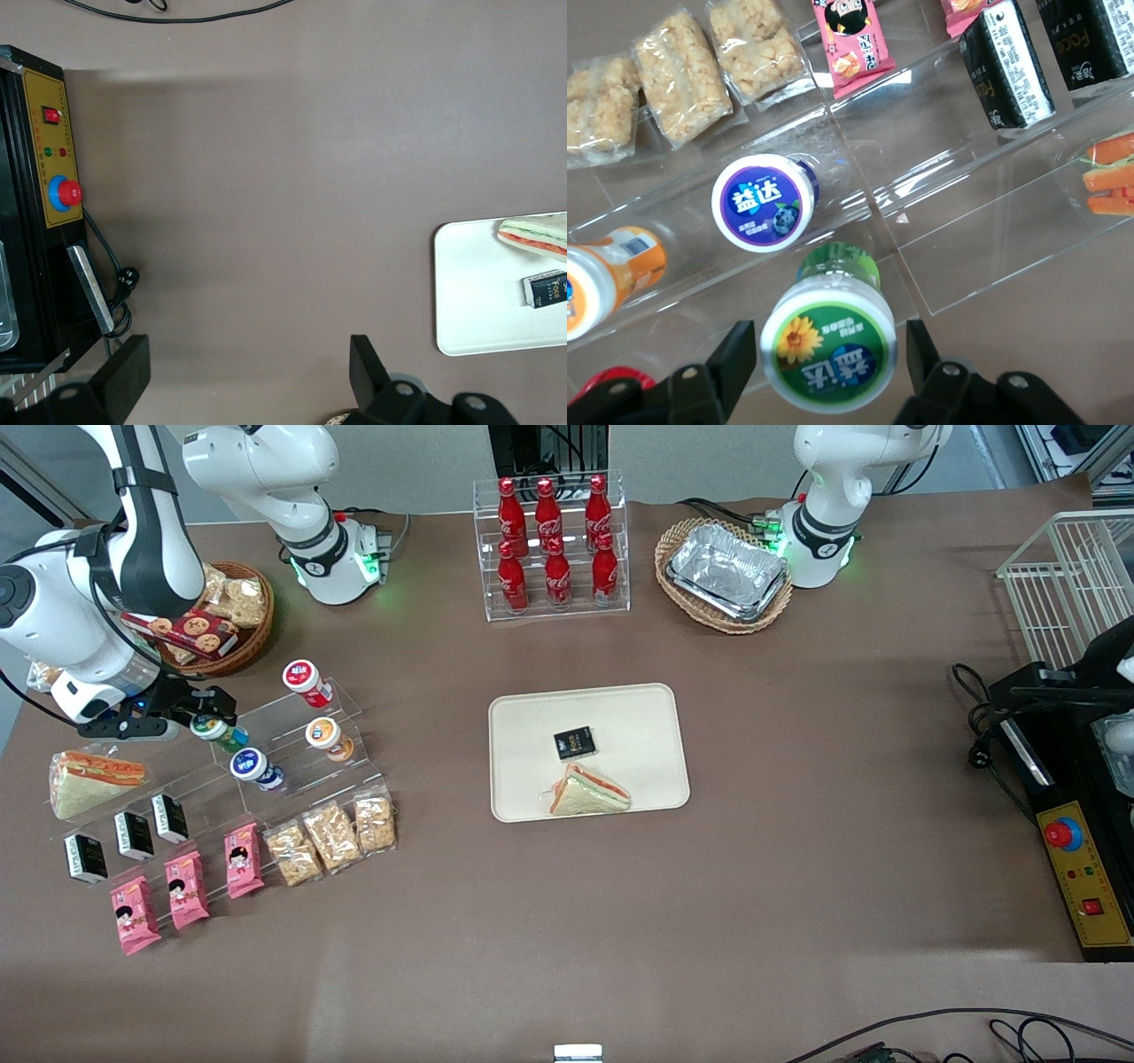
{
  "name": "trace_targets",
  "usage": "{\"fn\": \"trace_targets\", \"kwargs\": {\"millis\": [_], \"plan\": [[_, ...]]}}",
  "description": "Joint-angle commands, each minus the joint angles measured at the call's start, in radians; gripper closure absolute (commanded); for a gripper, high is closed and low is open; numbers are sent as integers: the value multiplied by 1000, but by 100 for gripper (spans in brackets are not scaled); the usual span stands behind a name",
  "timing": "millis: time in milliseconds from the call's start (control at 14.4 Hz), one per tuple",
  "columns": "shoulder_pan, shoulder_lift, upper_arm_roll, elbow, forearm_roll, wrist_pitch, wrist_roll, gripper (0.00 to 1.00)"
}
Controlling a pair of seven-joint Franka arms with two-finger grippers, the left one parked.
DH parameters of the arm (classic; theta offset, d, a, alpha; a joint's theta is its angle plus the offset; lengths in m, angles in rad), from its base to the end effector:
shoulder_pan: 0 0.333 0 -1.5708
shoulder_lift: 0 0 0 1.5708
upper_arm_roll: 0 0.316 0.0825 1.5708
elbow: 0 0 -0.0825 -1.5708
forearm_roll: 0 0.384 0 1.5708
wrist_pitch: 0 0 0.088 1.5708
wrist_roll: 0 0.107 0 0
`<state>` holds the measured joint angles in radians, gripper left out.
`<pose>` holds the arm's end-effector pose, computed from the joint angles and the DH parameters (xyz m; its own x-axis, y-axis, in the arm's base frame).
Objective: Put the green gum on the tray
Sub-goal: 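Lower the open right gripper around the green-lidded gum bottle and close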
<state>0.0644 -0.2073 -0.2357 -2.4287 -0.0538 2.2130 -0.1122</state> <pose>0.4516 -0.0800 0.3819 0.9997 -0.0213 -0.0124 -0.0214 -0.9997 -0.0069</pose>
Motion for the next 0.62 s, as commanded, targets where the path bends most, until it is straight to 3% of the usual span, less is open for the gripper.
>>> {"fn": "trace_targets", "kwargs": {"millis": [0,277,554], "plan": [[-3,20,-5,-7,-17,36,-6,38],[-3,14,-5,-3,-15,34,-4,61],[0,-55,-2,65,-17,-88,-9,70]]}}
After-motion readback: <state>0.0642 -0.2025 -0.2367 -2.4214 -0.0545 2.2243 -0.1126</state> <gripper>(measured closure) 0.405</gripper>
